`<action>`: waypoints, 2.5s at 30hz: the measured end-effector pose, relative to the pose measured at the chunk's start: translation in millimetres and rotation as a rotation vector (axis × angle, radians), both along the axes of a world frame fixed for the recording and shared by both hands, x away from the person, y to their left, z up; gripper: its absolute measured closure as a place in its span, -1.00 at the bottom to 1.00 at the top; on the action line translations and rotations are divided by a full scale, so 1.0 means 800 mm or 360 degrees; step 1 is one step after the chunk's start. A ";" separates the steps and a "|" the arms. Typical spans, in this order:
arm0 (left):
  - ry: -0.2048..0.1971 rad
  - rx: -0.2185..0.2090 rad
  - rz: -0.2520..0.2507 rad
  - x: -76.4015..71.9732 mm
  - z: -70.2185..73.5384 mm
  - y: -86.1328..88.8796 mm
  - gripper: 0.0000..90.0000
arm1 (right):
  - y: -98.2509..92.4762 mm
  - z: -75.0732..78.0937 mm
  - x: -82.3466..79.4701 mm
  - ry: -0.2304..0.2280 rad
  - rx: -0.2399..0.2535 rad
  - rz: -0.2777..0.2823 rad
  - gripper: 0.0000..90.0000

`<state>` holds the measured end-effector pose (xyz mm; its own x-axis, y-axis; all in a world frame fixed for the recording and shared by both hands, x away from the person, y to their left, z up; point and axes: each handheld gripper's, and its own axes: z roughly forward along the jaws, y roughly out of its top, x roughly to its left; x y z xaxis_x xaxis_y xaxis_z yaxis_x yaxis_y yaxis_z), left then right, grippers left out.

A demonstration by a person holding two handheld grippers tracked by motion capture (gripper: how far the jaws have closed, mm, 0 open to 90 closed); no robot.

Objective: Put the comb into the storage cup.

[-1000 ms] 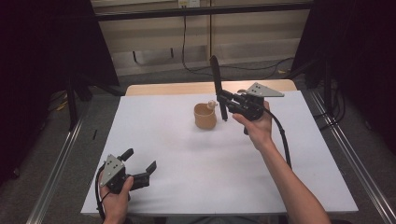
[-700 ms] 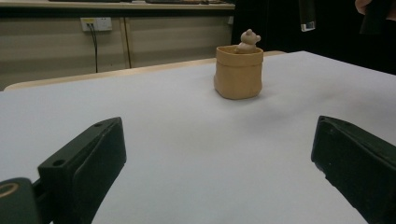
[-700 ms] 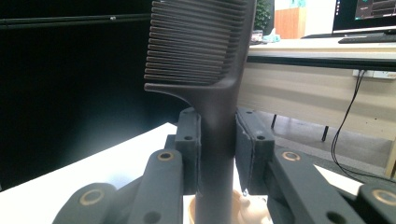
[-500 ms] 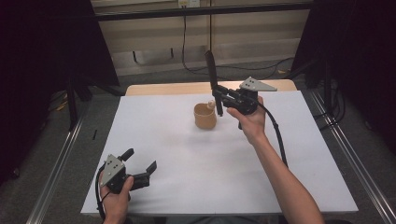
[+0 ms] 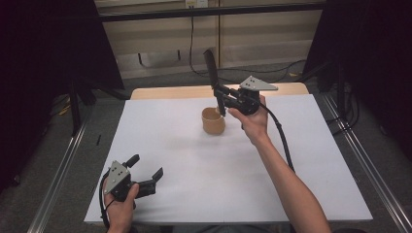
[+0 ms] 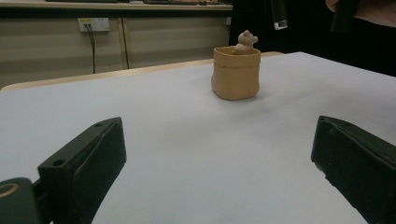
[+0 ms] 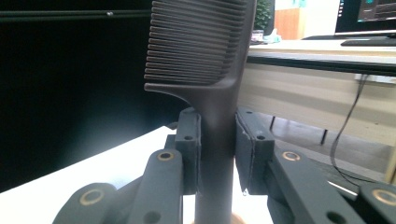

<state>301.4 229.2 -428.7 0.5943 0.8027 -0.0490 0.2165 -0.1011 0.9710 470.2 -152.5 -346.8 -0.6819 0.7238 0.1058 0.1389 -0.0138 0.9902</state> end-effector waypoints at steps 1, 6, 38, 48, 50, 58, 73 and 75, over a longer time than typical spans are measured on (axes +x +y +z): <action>0.0002 0.0003 0.0002 0.000 0.000 0.000 -0.93 | 0.001 0.000 0.002 0.0001 -0.0006 0.0003 0.61; 0.0007 -0.0008 0.0008 0.000 -0.001 -0.001 -0.93 | 0.004 -0.003 0.008 0.0002 0.0002 0.0005 0.61; -0.0005 -0.0002 0.0021 0.000 0.000 0.001 -0.93 | 0.022 -0.036 0.041 0.0076 -0.0061 -0.0023 0.61; -0.0001 -0.0002 0.0014 -0.001 -0.001 0.000 -0.93 | 0.030 -0.049 0.043 0.0087 -0.0087 -0.0017 0.61; -0.0002 0.0001 0.0015 -0.001 -0.001 0.000 -0.93 | 0.031 -0.051 0.043 0.0088 -0.0084 -0.0009 0.61; -0.0004 -0.0001 0.0017 -0.001 0.000 0.000 -0.93 | 0.035 -0.058 0.043 0.0086 -0.0130 0.0000 0.61; 0.0012 -0.0004 0.0009 0.000 -0.001 -0.002 -0.93 | 0.029 -0.070 0.037 0.0102 -0.0143 -0.0011 0.61; 0.0010 0.0007 0.0004 0.000 -0.001 -0.002 -0.93 | 0.025 -0.073 0.036 0.0111 -0.0149 -0.0021 0.61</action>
